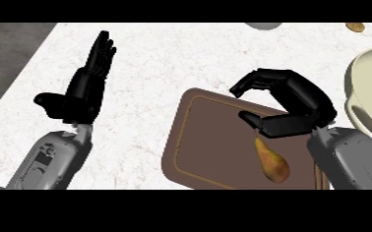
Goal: Pick the pear from the tray and place it in the pot
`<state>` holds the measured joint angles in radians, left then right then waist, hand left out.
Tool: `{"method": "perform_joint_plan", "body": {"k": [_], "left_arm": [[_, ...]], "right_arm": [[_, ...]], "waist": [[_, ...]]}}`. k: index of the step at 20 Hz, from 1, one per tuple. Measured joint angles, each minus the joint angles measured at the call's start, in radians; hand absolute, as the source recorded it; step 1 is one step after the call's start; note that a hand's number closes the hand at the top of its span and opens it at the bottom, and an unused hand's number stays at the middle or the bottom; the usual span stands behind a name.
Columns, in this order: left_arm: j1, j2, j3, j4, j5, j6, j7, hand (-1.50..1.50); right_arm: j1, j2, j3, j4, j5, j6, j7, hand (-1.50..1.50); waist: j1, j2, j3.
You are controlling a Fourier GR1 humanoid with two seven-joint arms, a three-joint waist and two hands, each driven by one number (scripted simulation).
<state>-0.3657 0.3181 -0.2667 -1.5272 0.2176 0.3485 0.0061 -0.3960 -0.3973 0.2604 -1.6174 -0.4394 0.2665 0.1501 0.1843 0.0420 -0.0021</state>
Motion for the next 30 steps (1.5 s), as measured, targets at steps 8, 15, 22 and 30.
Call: {"method": "perform_joint_plan", "body": {"k": [8, 15, 22, 30], "left_arm": [[-0.026, -0.023, 0.023, 0.002, 0.050, -0.028, -0.002, 0.00], [-0.029, -0.016, 0.056, 0.020, 0.076, -0.047, -0.006, 0.00], [-0.020, 0.007, 0.088, 0.029, 0.088, -0.065, -0.010, 0.00], [0.007, 0.021, 0.122, 0.039, 0.102, -0.083, -0.027, 0.00]], "right_arm": [[-0.148, -0.118, 0.094, 0.142, -0.013, 0.495, -0.186, -1.50], [-0.320, -0.194, 0.146, 0.223, 0.108, 0.715, -0.268, -1.50], [-0.435, -0.191, 0.254, 0.226, 0.254, 0.743, -0.294, -1.50], [-0.488, -0.177, 0.412, 0.257, 0.424, 0.719, -0.358, -1.50]], "waist": [[-0.011, 0.012, 0.008], [-0.035, 0.003, 0.007], [-0.058, -0.005, 0.007], [-0.087, -0.010, 0.006]]}}
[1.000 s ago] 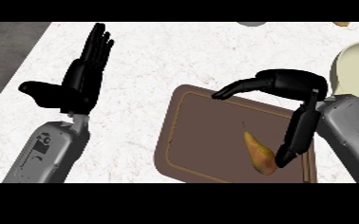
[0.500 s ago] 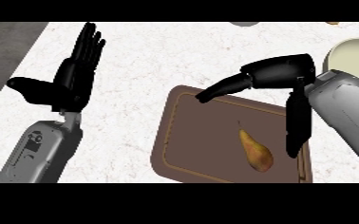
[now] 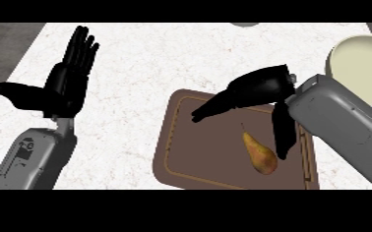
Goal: Pick the pear from the tray and place it in the pot
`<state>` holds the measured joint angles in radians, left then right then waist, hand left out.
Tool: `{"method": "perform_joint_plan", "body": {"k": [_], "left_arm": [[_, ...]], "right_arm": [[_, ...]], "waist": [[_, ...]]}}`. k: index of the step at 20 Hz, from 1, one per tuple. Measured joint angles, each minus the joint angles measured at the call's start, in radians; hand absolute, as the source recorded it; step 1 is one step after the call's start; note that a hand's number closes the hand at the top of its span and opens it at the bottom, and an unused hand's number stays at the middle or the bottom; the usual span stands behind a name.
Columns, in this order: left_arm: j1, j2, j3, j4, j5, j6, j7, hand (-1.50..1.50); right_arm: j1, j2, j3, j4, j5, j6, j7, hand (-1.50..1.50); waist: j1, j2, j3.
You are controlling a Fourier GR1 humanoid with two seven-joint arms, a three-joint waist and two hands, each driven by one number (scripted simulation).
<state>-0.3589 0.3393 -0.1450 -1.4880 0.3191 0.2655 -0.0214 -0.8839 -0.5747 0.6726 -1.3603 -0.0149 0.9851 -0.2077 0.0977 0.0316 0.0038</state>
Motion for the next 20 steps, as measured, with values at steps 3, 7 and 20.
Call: {"method": "perform_joint_plan", "body": {"k": [3, 7, 20], "left_arm": [[-0.003, 0.008, 0.012, -0.005, 0.005, -0.003, 0.012, 0.00], [0.011, -0.003, 0.009, -0.005, -0.005, 0.006, 0.003, 0.00], [0.024, 0.007, 0.045, 0.014, -0.003, -0.017, 0.001, 0.00]], "right_arm": [[0.004, -0.001, 0.068, 0.013, 0.058, -0.027, -0.047, -1.50], [0.000, -0.010, 0.148, 0.040, 0.126, -0.086, -0.130, -1.50], [-0.032, -0.020, 0.373, 0.198, 0.287, -0.378, -0.453, -1.50]], "waist": [[-0.009, -0.002, 0.000], [-0.021, -0.005, 0.000], [-0.050, -0.015, -0.002]]}}
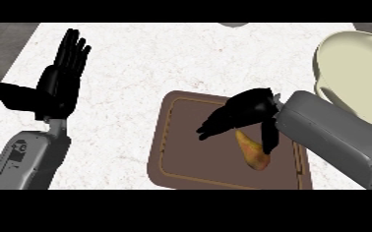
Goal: Pick the pear from the tray and place it in the pot
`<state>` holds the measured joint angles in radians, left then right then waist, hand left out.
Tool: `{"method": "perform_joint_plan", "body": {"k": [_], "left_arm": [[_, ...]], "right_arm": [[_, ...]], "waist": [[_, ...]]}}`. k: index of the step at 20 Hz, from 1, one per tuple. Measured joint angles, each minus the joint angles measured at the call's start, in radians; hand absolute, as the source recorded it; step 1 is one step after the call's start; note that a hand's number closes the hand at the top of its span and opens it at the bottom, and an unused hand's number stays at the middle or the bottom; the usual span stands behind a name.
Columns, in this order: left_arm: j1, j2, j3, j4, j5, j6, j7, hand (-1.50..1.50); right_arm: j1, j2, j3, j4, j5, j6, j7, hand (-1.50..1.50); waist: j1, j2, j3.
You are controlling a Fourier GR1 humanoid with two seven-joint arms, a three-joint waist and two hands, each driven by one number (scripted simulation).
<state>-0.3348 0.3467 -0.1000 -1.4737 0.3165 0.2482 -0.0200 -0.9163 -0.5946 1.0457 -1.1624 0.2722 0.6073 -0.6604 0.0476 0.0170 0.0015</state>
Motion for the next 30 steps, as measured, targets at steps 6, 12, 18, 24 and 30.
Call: {"method": "perform_joint_plan", "body": {"k": [6, 12, 18, 24, 30], "left_arm": [[0.031, -0.009, -0.004, -0.041, -0.018, 0.014, 0.015, 0.00], [0.030, -0.006, 0.017, -0.026, -0.016, -0.004, 0.016, 0.00], [0.035, -0.013, 0.024, -0.029, -0.026, -0.003, 0.019, 0.00], [0.034, -0.018, 0.033, -0.030, -0.032, -0.001, 0.014, 0.00], [0.035, -0.013, 0.046, -0.027, -0.031, -0.009, 0.022, 0.00]], "right_arm": [[-0.014, 0.053, 0.086, 0.124, 0.071, -0.092, -0.074, -1.50], [-0.009, 0.110, 0.142, 0.210, 0.102, -0.146, -0.130, -1.50], [-0.011, 0.132, 0.178, 0.255, 0.112, -0.177, -0.168, -1.50], [-0.004, 0.134, 0.207, 0.236, 0.117, -0.248, -0.225, 1.50], [0.009, 0.121, 0.224, 0.183, 0.118, -0.291, -0.260, 1.50]], "waist": [[-0.009, -0.007, -0.001], [-0.021, -0.011, -0.003], [-0.027, -0.021, -0.009], [-0.028, -0.028, -0.014], [-0.035, -0.031, -0.015]]}}
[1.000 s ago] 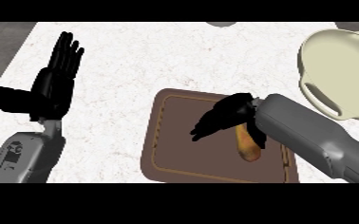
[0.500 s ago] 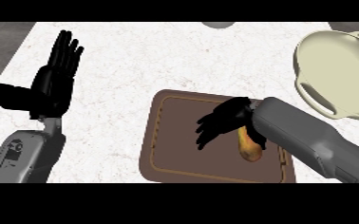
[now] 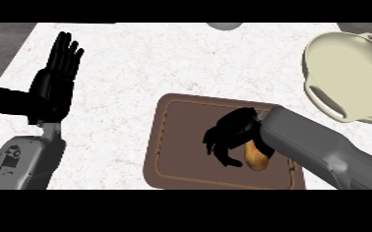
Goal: Pick the pear from the tray and place it in the pot
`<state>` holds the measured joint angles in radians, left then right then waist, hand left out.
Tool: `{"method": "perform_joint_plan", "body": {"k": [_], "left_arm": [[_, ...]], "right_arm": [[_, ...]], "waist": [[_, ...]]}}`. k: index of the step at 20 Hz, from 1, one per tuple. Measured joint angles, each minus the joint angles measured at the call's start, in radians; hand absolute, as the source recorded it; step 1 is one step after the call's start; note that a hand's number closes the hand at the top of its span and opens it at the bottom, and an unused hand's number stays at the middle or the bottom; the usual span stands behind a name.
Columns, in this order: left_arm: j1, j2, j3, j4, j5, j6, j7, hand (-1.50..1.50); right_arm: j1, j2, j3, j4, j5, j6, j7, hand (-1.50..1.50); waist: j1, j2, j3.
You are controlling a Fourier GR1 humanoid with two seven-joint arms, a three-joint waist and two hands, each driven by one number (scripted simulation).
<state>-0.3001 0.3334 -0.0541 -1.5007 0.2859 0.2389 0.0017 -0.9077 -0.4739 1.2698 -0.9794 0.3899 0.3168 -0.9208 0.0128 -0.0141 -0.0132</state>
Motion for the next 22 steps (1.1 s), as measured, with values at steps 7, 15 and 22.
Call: {"method": "perform_joint_plan", "body": {"k": [7, 15, 22], "left_arm": [[0.007, -0.012, 0.000, -0.013, -0.014, -0.001, 0.013, 0.00], [0.020, -0.006, 0.019, -0.001, -0.017, -0.002, -0.002, 0.00], [0.026, -0.002, 0.022, 0.003, -0.015, -0.006, 0.004, 0.00]], "right_arm": [[0.007, 0.009, -0.058, -0.006, -0.018, -0.022, -0.004, 1.50], [-0.030, 0.016, -0.336, 0.231, -0.135, -0.163, 0.425, 1.50], [-0.142, 0.029, -0.530, 0.410, -0.159, -0.471, 0.914, 1.50]], "waist": [[-0.004, 0.006, 0.005], [-0.032, 0.005, 0.010], [-0.029, -0.008, 0.007]]}}
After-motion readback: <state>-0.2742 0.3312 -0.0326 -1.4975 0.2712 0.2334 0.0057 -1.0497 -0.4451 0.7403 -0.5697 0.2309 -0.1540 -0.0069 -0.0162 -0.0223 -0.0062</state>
